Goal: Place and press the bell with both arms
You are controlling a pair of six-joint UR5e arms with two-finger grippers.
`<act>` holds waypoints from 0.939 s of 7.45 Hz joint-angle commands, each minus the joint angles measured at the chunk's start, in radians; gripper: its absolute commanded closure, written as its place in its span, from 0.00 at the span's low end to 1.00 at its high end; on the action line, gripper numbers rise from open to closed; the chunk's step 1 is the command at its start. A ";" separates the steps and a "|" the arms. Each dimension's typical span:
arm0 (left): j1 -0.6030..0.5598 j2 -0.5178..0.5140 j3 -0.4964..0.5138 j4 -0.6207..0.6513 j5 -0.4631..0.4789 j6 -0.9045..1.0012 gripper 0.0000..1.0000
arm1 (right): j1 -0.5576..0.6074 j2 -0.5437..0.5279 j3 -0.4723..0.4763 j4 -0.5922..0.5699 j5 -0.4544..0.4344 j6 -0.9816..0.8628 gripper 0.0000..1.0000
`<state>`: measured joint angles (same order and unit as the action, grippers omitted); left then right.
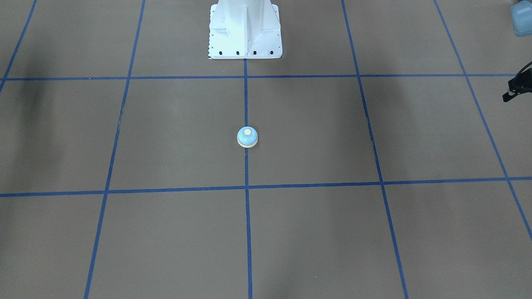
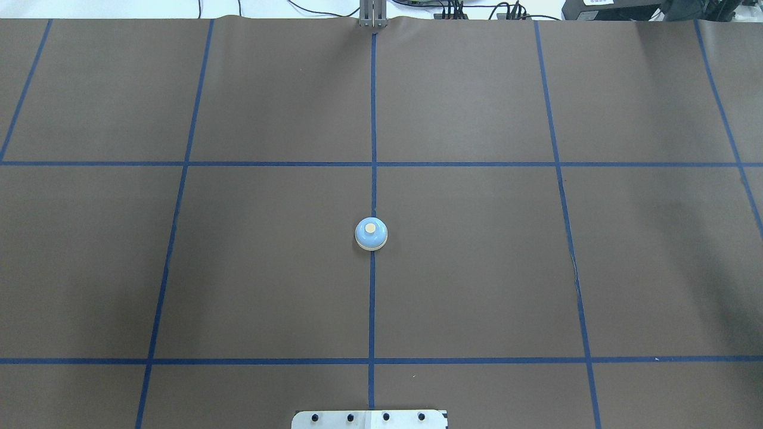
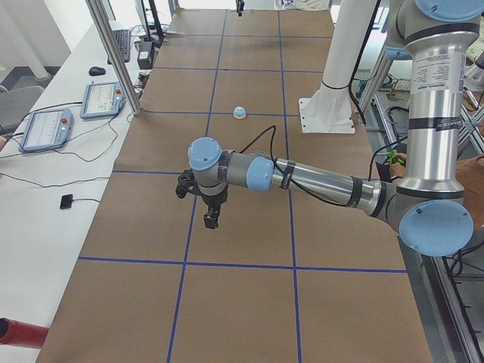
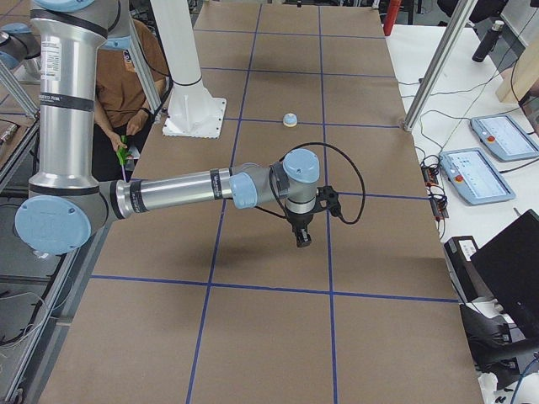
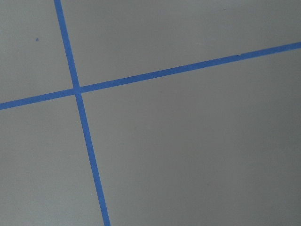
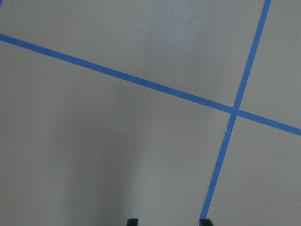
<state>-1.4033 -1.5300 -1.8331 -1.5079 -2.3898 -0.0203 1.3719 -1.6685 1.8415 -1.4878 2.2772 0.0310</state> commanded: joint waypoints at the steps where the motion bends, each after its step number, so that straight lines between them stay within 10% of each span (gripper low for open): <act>1: 0.000 -0.002 -0.002 0.000 -0.002 -0.003 0.01 | 0.000 0.012 -0.011 0.001 0.004 0.007 0.00; 7: 0.000 -0.010 -0.003 0.000 0.003 -0.001 0.01 | 0.000 0.013 -0.041 0.040 0.016 0.130 0.00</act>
<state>-1.4032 -1.5385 -1.8342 -1.5079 -2.3875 -0.0221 1.3714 -1.6553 1.8058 -1.4536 2.2924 0.1526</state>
